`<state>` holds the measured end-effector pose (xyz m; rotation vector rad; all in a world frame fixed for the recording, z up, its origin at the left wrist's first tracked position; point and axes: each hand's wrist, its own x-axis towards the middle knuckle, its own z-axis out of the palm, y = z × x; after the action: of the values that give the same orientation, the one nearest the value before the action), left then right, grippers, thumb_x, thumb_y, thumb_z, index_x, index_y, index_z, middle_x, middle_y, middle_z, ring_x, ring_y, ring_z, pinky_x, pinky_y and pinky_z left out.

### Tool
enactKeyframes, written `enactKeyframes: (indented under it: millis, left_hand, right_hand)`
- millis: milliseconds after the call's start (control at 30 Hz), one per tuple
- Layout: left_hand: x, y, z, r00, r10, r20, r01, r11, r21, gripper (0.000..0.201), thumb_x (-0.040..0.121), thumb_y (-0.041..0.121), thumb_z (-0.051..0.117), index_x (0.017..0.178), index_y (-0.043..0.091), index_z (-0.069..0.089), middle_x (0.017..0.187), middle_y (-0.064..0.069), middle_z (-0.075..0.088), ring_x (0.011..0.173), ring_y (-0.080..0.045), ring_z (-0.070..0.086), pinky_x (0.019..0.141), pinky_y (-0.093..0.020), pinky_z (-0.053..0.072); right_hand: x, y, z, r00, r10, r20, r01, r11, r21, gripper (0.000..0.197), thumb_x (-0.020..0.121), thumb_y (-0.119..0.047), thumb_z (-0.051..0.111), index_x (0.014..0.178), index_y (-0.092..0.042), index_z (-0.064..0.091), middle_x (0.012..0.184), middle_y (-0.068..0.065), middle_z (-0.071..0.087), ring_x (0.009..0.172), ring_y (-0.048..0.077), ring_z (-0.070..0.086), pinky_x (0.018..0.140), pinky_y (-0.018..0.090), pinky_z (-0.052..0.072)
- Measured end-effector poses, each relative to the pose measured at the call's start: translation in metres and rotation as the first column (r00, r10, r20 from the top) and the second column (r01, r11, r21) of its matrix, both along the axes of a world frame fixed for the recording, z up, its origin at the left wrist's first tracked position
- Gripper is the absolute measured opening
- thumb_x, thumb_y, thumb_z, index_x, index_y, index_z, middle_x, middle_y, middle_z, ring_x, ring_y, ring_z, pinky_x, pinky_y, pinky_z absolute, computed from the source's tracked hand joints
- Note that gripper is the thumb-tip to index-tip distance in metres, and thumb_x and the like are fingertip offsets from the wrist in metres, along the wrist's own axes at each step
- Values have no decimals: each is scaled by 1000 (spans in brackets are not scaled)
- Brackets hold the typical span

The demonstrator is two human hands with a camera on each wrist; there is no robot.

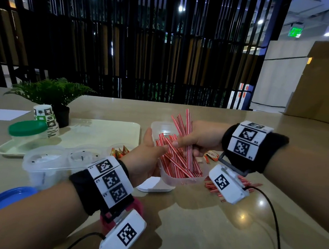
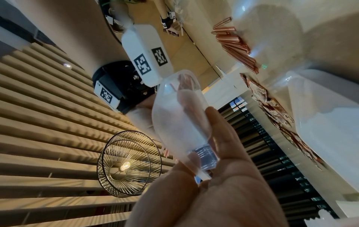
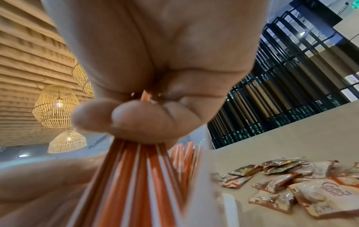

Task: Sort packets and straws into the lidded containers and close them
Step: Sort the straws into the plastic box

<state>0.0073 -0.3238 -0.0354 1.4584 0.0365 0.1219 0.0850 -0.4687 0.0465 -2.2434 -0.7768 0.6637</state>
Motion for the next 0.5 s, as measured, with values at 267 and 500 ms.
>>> enactKeyframes:
  millis: [267, 500]
  left_hand:
    - [1, 1, -2, 1000, -19, -14, 19, 999, -44, 43, 102, 13, 43, 138, 34, 32, 119, -9, 65, 87, -30, 73, 58, -38, 57]
    - [7, 5, -4, 999, -10, -32, 8, 997, -81, 44, 103, 11, 40, 140, 34, 33, 123, -13, 61, 96, -34, 69, 57, -38, 56]
  right_hand:
    - [3, 4, -5, 997, -36, 67, 40, 997, -59, 39, 84, -25, 71, 109, 2, 60, 93, 21, 69, 54, 14, 64, 53, 23, 55]
    - [5, 1, 6, 993, -35, 115, 36, 999, -13, 33, 90, -28, 63, 112, -4, 56, 96, 9, 66, 55, 14, 64, 53, 24, 54]
